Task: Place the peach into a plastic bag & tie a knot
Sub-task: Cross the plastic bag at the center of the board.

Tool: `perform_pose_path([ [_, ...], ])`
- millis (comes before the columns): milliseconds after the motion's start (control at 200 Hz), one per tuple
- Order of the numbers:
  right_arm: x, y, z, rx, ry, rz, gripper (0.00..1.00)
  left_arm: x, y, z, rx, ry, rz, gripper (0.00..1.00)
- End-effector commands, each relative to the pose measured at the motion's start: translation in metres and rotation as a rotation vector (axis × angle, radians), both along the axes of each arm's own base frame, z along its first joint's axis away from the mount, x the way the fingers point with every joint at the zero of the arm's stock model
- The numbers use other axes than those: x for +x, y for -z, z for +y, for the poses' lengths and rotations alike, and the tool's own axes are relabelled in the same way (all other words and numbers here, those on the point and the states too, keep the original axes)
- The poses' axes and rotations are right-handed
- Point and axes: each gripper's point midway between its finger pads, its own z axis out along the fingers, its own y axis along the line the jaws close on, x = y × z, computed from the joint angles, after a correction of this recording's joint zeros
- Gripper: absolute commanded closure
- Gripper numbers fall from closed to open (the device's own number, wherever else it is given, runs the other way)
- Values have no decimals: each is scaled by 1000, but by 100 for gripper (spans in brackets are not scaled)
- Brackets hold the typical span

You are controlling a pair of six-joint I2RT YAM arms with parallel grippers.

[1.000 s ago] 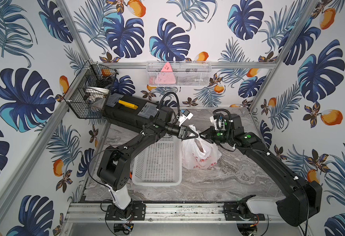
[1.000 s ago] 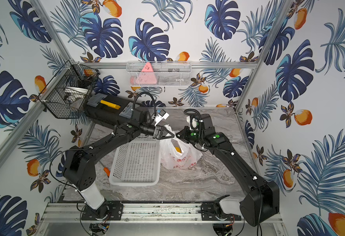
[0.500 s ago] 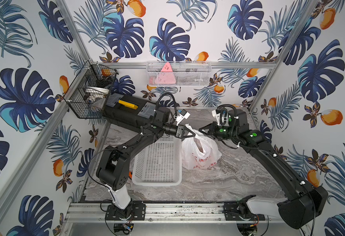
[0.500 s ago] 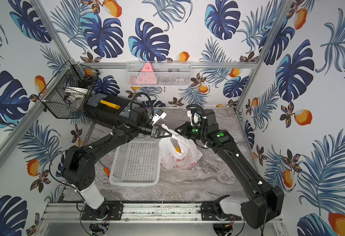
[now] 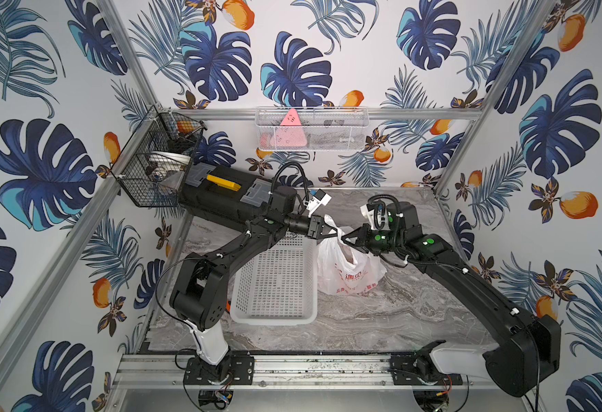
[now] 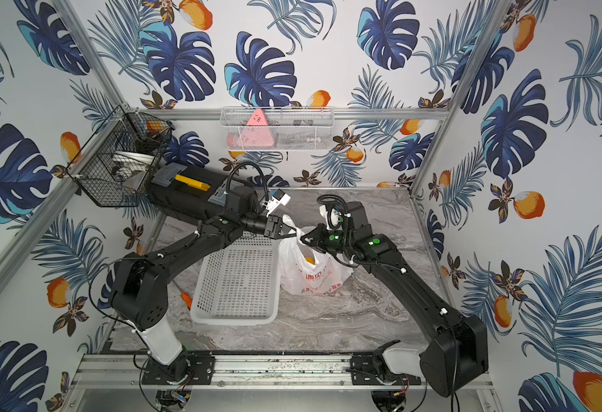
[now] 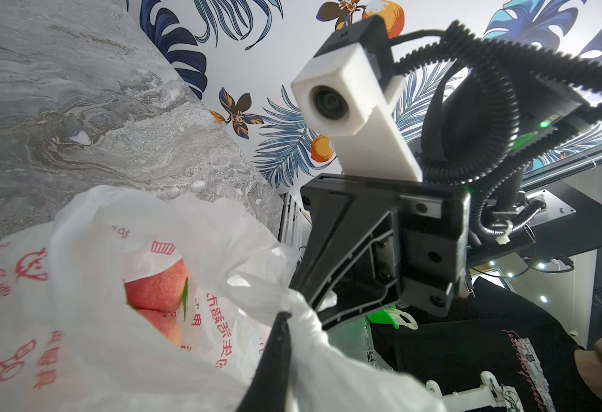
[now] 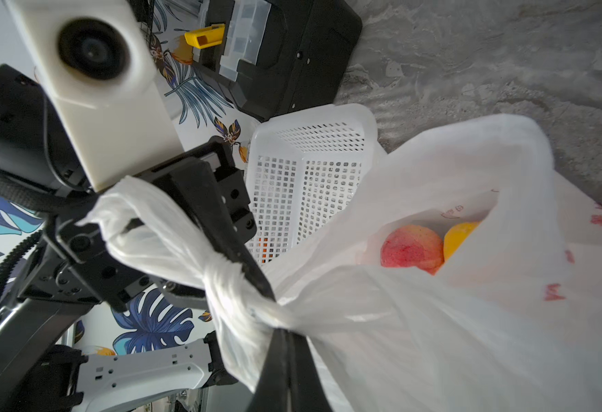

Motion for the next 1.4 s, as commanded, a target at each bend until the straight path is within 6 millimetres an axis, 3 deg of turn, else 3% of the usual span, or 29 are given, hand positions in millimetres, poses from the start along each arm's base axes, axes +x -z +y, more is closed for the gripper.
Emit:
perform_pose_path([
  [0,2,12,-1,-10,36,50,100,1,-11,1,-25,-1,-54,85],
  [185,5,9,-2,-4,50,40,100,-10,-7,6,0,15,-54,73],
  [460,8,11,0,-1,50,40,100,-21,5,18,35,28,-47,66],
  [771,11,11,2,15,58,53,100,-24,3,0,31,41,-58,61],
  [901,10,8,1,23,67,49,100,-17,7,-4,46,25,-53,64],
  [936,4,7,9,22,42,49,100,-14,6,-5,46,19,-56,65],
  [1096,1,12,9,14,43,56,100,-5,-4,-8,33,2,-69,71],
  [1291,3,8,7,7,54,41,100,-5,-5,-9,31,16,-78,86],
  [1396,1,3,6,-9,41,23,91,-9,-5,-8,27,32,-94,92],
])
